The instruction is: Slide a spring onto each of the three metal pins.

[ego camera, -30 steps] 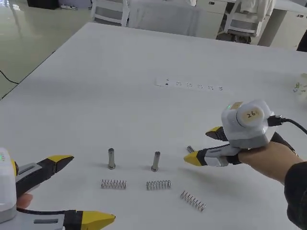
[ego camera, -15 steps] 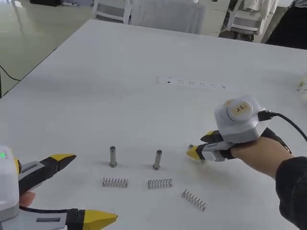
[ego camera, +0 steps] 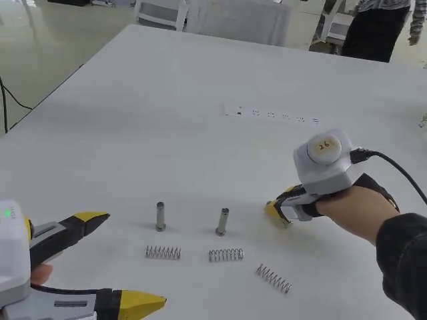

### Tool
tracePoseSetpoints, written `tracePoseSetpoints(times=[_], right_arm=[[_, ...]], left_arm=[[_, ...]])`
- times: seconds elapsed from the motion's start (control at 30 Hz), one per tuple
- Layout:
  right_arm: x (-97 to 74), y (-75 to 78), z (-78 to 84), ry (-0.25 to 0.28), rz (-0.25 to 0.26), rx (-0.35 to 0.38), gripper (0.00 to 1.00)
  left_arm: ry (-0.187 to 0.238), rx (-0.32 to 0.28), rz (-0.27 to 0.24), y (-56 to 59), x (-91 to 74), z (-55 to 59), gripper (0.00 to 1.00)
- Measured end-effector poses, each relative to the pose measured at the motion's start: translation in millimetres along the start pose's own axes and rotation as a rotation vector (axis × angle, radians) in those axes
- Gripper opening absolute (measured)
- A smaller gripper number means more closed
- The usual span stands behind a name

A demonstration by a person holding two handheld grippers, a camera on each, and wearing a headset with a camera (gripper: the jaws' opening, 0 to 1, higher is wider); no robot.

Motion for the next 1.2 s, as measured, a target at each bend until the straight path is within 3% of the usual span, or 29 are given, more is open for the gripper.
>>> tracePoseSetpoints(times=[0.73, 0.83, 1.03, 1.2], right_arm=[[10.2, 2.5, 2.7, -0.07, 0.02, 0.045, 0.07], [10.3, 2.7, 3.1, -0.08, 0.022, 0.077, 0.05], [8.7, 3.1, 3.9, -0.063, 0.025, 0.134, 0.05], [1.4, 3.1, 4.9, -0.046, 0.027, 0.14, 0.05]], left_arm=[[-0.005, -0.006, -0.002, -0.9, -1.1, 1.7, 0.97], [-0.006, -0.005, 0.0, -0.4, -0.6, 1.4, 0.97], [-0.004, 0.001, 0.0, 0.0, -1.8, -0.9, 0.97], [0.001, 0.004, -0.006, -1.4, -3.6, -3.1, 0.97]])
Point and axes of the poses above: the centre of the closed fingertips' face, and the gripper's own axes: x roughly forward along the fingers, y roughly to its right, z roughly out of its underside, the point moved 1 cm from there along -x, roughly backward along the fingers, and after that the axes turned 11 degrees about x, right-handed, at the moved point
